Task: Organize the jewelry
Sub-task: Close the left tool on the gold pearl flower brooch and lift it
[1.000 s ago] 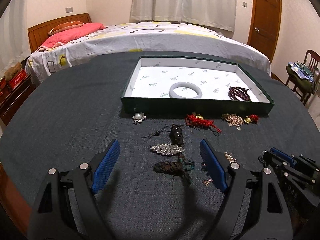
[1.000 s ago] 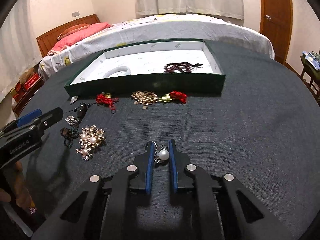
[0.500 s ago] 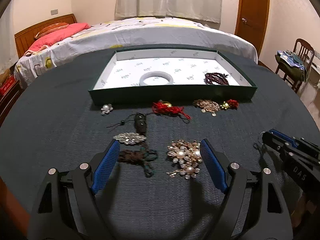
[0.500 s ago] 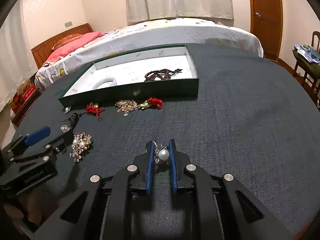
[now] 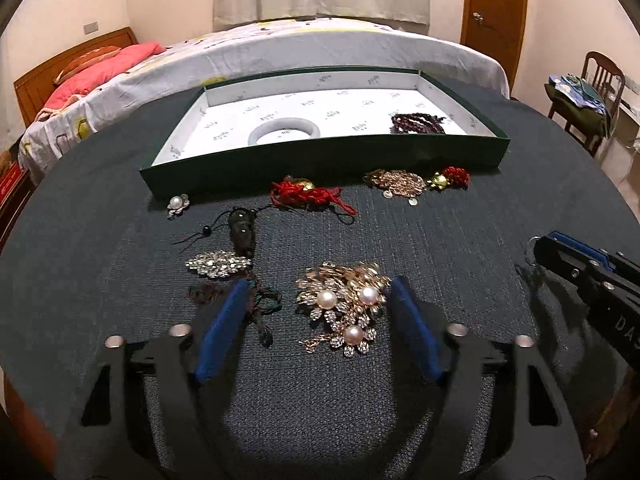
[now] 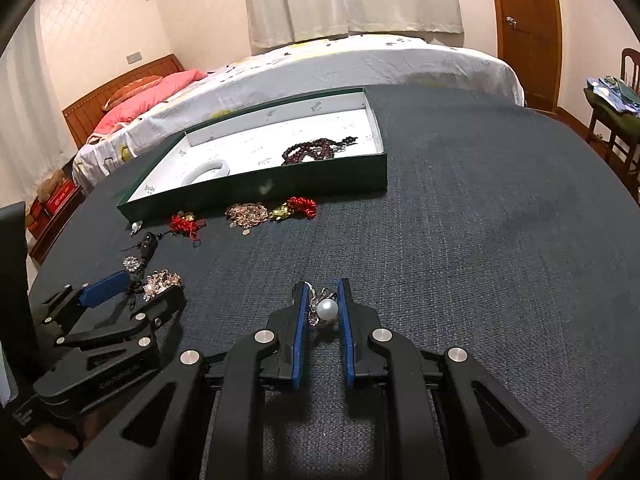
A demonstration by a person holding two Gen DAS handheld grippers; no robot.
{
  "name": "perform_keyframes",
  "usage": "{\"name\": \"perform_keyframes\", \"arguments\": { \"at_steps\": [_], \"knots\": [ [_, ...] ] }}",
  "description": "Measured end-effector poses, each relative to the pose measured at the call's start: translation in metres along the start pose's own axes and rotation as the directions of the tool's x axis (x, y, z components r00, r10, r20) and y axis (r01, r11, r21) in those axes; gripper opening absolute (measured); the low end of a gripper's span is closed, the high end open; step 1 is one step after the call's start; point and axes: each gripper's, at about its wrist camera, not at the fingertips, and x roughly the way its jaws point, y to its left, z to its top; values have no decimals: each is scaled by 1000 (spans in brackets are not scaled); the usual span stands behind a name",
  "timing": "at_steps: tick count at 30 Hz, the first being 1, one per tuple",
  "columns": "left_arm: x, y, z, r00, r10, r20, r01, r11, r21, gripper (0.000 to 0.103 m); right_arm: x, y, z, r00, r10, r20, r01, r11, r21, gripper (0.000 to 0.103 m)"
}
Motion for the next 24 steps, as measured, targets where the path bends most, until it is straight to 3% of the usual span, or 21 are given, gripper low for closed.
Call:
{"name": "perform_keyframes", "arguments": {
  "at_steps": [2, 4, 6, 24],
  "knots": [
    [-1, 0, 0, 1000, -1, 5, 1, 1000, 5, 63, 0, 0, 0, 1000, 1, -1, -1, 1000, -1, 15],
    [-2, 0, -1, 1000, -1, 14, 1, 1000, 17, 50, 0, 0, -1, 1000, 1, -2, -1, 1000, 0, 15],
    [-2, -1, -1, 1000, -1, 22, 0, 999, 33, 45, 1, 0, -1, 1000, 1, -4, -1, 1000, 0, 15],
    [-22, 8, 2, 998, -20, 62, 18, 1000, 17, 44, 3, 0, -1, 1000, 5, -3, -5, 1000, -2, 15]
  ]
}}
